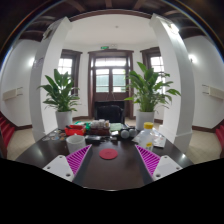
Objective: Pour water
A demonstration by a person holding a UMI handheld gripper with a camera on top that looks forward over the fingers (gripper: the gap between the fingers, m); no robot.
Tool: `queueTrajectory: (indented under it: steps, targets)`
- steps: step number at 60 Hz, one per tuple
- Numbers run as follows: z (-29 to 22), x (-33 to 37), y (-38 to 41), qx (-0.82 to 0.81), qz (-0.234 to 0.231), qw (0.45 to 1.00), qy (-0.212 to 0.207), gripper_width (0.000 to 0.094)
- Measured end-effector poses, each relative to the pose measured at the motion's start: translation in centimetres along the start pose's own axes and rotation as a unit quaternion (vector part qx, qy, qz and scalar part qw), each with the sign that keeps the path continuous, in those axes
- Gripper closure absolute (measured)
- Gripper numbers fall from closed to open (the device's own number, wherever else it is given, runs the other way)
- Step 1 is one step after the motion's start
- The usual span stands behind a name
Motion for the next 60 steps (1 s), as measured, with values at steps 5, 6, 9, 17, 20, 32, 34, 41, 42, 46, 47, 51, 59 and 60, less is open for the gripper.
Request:
queueTrajectory:
  steps: [5, 6, 9, 17, 20, 32, 34, 41, 42, 46, 47, 51, 59, 60]
  targets:
    - [0.5, -0.6, -1.6, -0.009, 0.022, 1.0, -0.001, 0.0083]
    - [0.4, -0.8, -1.9, -0.009, 0.025, 1.0, -0.002, 0.0084]
    - [-1.0, -2.0, -2.7, -0.008, 0.035, 0.999, -0.003, 0.009]
    - [-2.5, -5.5, -5.0, -0.002, 0.051, 0.999, -0.016, 0.0085]
    - [-3.1, -6.7, -5.7, -0.003, 0.057, 0.998, -0.019, 0.0086]
    - [-2.4, -12.9, -8.2, 0.002, 0.071, 0.997, 0.011, 0.0092]
    - [-2.1, -13.8, -8.5, -0.001, 0.068, 0.998, 0.017, 0.0091]
    - [-1.0, -16.6, -9.2, -0.006, 0.055, 0.998, 0.019, 0.0172]
    - [-0.9, -16.9, -9.3, -0.005, 0.054, 0.998, 0.017, 0.0213]
    - [-0.8, -18.0, -9.2, 0.0, 0.044, 0.999, 0.013, 0.0351]
    - [-0.6, -18.2, -9.4, 0.0, 0.044, 0.999, 0.013, 0.0366]
    - [0.0, -19.1, -9.7, 0.001, 0.04, 0.999, 0.013, 0.0433]
    - [2.7, -21.0, -11.7, 0.027, 0.035, 0.999, 0.003, 0.0528]
    - [2.9, -21.0, -11.8, 0.029, 0.035, 0.999, 0.003, 0.0528]
Point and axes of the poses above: the point between the fingertips, and its own axes, seen from behind it with the camera up: y to the left, z down, x backward, against the way the camera looks, the point moved 4 cm from there along x, backward, against the way the camera looks, and after that the axes turned 4 degrees about z, right-handed, at the moved point
